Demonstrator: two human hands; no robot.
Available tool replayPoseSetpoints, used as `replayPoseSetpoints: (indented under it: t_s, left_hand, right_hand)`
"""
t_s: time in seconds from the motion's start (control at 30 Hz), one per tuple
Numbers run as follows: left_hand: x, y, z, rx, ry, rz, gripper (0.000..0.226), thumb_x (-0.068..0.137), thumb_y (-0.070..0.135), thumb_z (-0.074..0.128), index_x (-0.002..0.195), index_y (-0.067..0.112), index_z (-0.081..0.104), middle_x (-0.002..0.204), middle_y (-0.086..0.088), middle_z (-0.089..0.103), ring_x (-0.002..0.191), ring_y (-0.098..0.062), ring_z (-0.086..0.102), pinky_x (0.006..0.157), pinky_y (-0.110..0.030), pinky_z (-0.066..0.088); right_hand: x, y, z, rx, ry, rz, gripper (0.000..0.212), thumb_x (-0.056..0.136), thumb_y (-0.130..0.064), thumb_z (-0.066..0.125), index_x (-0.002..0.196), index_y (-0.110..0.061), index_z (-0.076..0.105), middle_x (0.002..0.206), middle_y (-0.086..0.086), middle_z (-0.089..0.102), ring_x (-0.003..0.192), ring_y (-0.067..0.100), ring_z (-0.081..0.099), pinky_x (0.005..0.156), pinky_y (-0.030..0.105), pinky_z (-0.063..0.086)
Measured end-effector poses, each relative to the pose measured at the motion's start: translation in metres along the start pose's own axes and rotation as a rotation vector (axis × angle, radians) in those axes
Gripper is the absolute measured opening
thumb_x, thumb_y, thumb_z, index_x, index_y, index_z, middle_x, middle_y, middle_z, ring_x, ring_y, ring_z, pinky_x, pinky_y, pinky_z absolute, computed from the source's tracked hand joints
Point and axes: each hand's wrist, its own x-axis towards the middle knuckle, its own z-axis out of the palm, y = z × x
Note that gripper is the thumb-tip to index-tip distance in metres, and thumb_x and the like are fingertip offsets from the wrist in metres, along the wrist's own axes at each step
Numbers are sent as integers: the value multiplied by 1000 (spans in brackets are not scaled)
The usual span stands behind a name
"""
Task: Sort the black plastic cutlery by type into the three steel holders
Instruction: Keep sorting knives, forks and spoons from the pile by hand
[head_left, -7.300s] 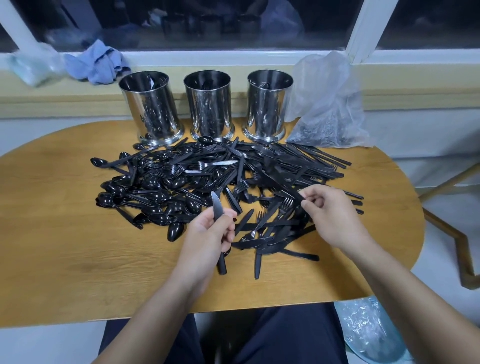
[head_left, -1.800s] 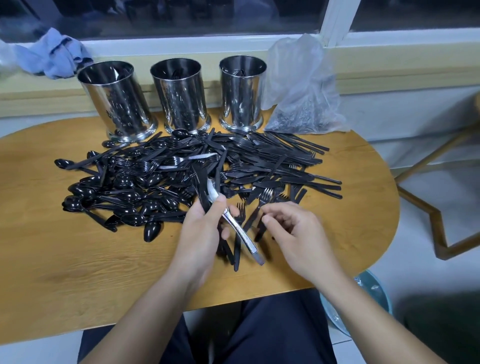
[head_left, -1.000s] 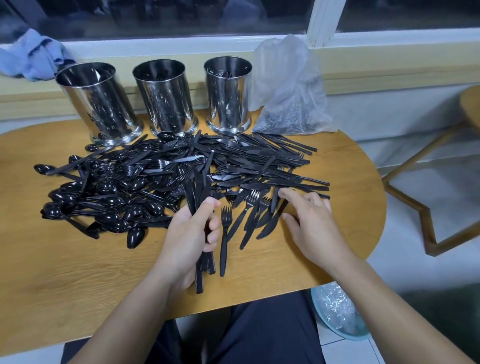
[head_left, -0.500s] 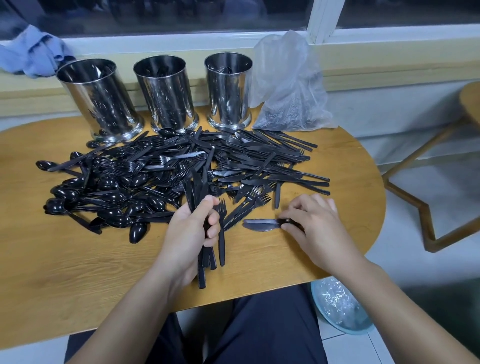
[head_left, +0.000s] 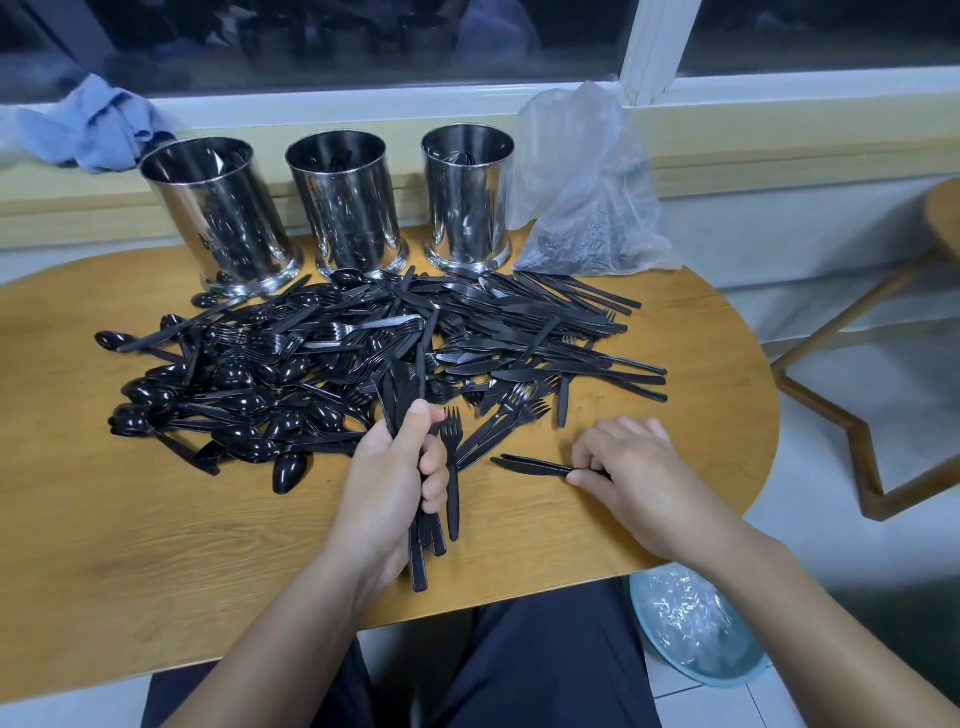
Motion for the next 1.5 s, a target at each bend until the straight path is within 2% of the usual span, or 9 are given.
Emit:
replayPoseSetpoints:
  t_s: [0.23,0.37,0.43,0.53,0.67,0.83,0.97,1.13,1.5]
  left_hand:
    - [-13,4,12,-45,-97,56,38,101,57,72,94,22,59,81,-7,25,67,-19,19,57,-36,17]
    - [-12,6,25,-40,-76,59,38,104,50,72,91,16,64,75,-1,56,63,-10,56,51,-19,39]
    - [-7,7,27,-25,16,34,46,112,50,61,88,10,63,75,-1,61,69,-13,64,57,-24,45]
    - [3,9,22,-81,88,30,48,116,50,54,78,20,55,70,1,47,64,-16,45,59,-32,36]
    - [12,10,17,-247,62,-38,37,114,49,58,91,21,54,72,2,35,64,-15,38,59,-31,31]
    - [18,8,24,-514,23,-130,34,112,46,61,92,18,58,73,1,26,63,-17,33,74,-36,50]
    - [20,7,26,-488,15,-146,30,109,47,65,100,18,62,75,3,35,61,-13,34,53,-24,43]
    - [24,5,19,-390,12,-132,36,106,47,69,115,13,63,76,3,42,61,-12,32,46,-22,34]
    - [26,6,17,-342,24,-120,27,110,39,68,116,13,66,76,3,46,62,-13,36,50,-24,35]
  right_hand:
    - [9,-79,-3,770,185,159,15,106,-25,71,91,-25,67,81,-8,67,75,9,61,73,32,50]
    - [18,-114,7,939,117,112,13,105,-17,72,91,-16,73,79,-9,74,74,8,65,77,33,54]
    - [20,-115,9,901,115,81,12,104,-21,72,92,-22,75,82,-10,74,76,9,64,76,34,54]
    - [22,-99,9,764,160,70,12,105,-30,72,94,-32,77,93,-10,72,87,15,67,79,38,55]
    - [36,-40,9,450,393,165,11,101,-25,77,110,-31,77,102,-18,68,96,7,64,86,33,54]
    - [86,25,-2,84,409,169,38,103,-10,68,138,-25,68,135,-6,65,120,24,57,103,48,48]
    - [120,38,-14,-66,300,45,44,107,-11,60,147,-27,64,151,-7,60,137,27,50,112,47,36]
    - [134,34,-10,-214,212,-38,37,107,-35,64,144,-30,66,137,-8,61,129,25,48,115,45,28]
    - [137,24,-13,-273,191,-18,30,101,-35,74,130,-28,73,118,-6,69,116,26,52,108,45,32]
